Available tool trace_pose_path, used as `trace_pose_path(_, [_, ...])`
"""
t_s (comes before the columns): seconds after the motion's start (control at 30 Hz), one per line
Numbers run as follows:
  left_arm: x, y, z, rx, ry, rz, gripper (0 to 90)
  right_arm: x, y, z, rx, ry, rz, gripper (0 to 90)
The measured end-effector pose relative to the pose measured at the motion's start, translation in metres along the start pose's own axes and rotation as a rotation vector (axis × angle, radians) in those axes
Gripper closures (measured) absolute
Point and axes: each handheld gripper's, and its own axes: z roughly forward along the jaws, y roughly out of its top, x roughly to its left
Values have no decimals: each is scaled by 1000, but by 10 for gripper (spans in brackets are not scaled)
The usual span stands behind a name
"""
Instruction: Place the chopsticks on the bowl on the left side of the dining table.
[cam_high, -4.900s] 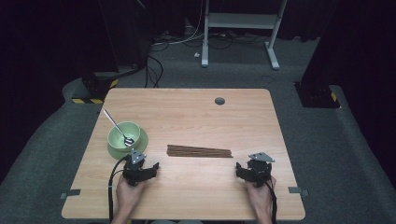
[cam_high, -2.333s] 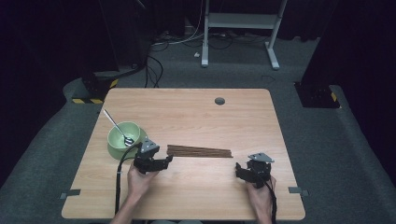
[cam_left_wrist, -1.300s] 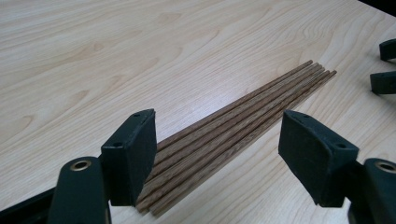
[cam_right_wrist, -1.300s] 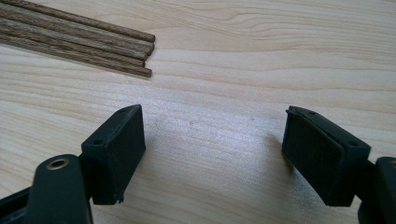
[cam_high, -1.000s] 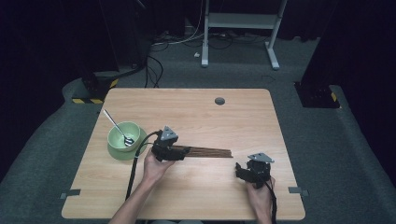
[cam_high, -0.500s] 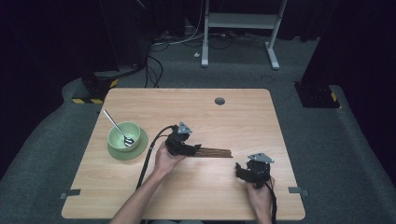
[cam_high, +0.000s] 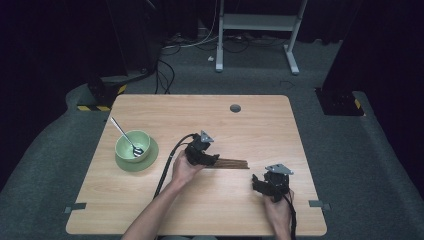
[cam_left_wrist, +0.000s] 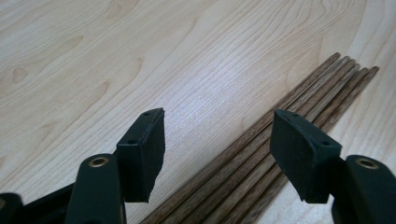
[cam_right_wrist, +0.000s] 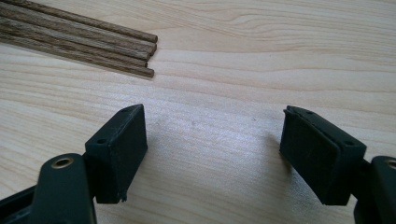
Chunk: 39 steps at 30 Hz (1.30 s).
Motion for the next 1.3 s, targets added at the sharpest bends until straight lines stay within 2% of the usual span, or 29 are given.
trace_pose_path(0.17, [1,-1,6,14,2,-12,362,0,0,0,1,1,0,228])
trace_pose_path(0.23, [1,-1,8,20,13,-5,363,0,0,0,1,1,1,229])
trace_pose_path(0.47, [6,-3,14,26,17,-35,369,0,0,0,0,1,1,233])
trace_pose_path(0.6, [6,-3,15,30,21,-24,368,1,0,0,-1,1,0,236])
trace_pose_path(1.3, [11,-5,17,34,19,-40,367,1,0,0,-2,5,-3,240])
